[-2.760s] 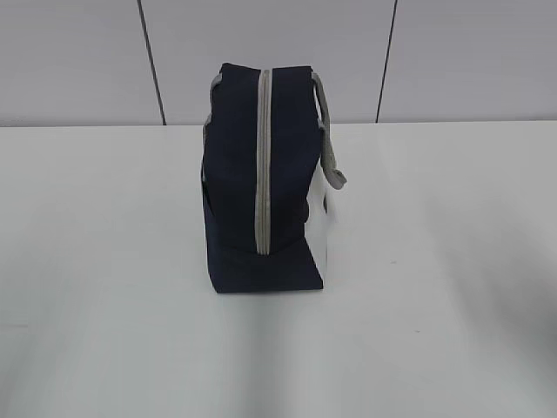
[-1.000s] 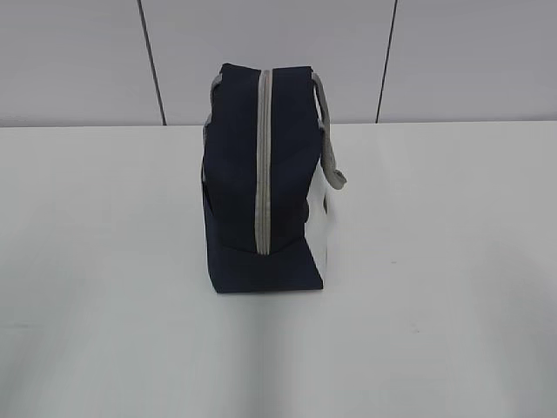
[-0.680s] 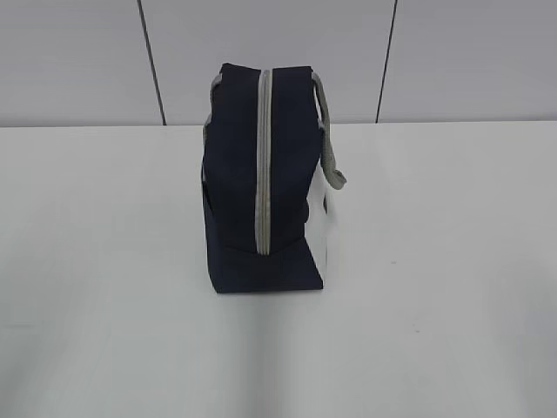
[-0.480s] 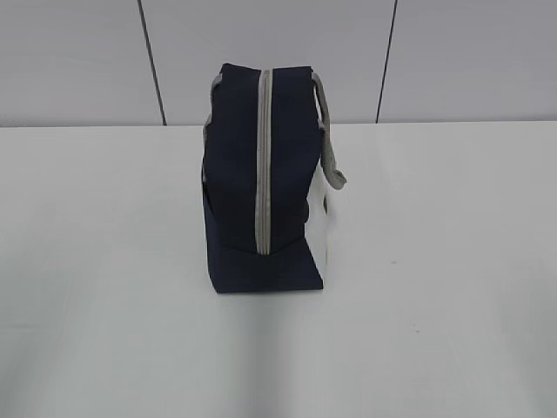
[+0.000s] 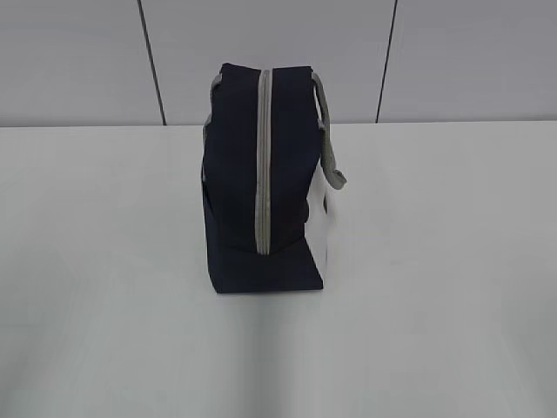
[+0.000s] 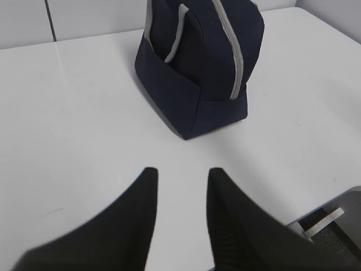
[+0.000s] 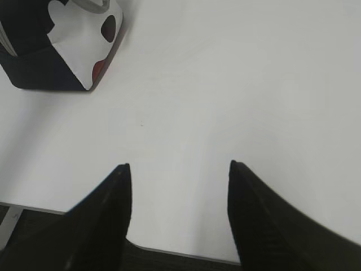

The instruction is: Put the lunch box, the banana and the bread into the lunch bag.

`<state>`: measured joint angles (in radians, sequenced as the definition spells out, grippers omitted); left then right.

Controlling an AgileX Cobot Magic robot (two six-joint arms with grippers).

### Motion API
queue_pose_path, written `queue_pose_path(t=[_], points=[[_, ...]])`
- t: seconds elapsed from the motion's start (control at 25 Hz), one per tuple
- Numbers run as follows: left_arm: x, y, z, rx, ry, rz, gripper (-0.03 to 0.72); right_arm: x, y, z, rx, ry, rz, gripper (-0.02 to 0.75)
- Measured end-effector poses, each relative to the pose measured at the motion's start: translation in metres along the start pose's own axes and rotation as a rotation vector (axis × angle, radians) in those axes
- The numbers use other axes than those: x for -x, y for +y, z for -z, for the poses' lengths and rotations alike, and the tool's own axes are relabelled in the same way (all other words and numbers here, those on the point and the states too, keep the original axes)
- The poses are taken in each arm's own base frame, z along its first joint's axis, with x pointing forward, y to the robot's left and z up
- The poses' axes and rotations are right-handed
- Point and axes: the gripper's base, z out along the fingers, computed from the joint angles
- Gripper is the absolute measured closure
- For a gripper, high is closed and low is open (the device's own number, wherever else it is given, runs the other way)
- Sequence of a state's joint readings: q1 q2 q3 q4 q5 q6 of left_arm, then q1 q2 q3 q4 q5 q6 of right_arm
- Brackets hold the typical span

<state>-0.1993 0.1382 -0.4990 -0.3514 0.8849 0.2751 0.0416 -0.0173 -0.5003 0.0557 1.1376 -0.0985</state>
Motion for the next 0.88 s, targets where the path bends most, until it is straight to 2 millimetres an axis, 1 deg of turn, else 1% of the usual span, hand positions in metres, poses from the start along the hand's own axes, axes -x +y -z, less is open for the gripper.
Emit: queue_pose_path(t=[0.68,0.88], points=[[0.0000,0.0000,0.0000,0.000,0.000,0.000,0.453,-0.0002,0.0000,0.0003,0.000,-0.002,-0.001,0.331],[-0.0012,-0.0008,0.0045,0.027,-0.031,0.002,0.453,-0.0002,0.0000,0.0003,0.000,-0.002,-0.001,0.332]])
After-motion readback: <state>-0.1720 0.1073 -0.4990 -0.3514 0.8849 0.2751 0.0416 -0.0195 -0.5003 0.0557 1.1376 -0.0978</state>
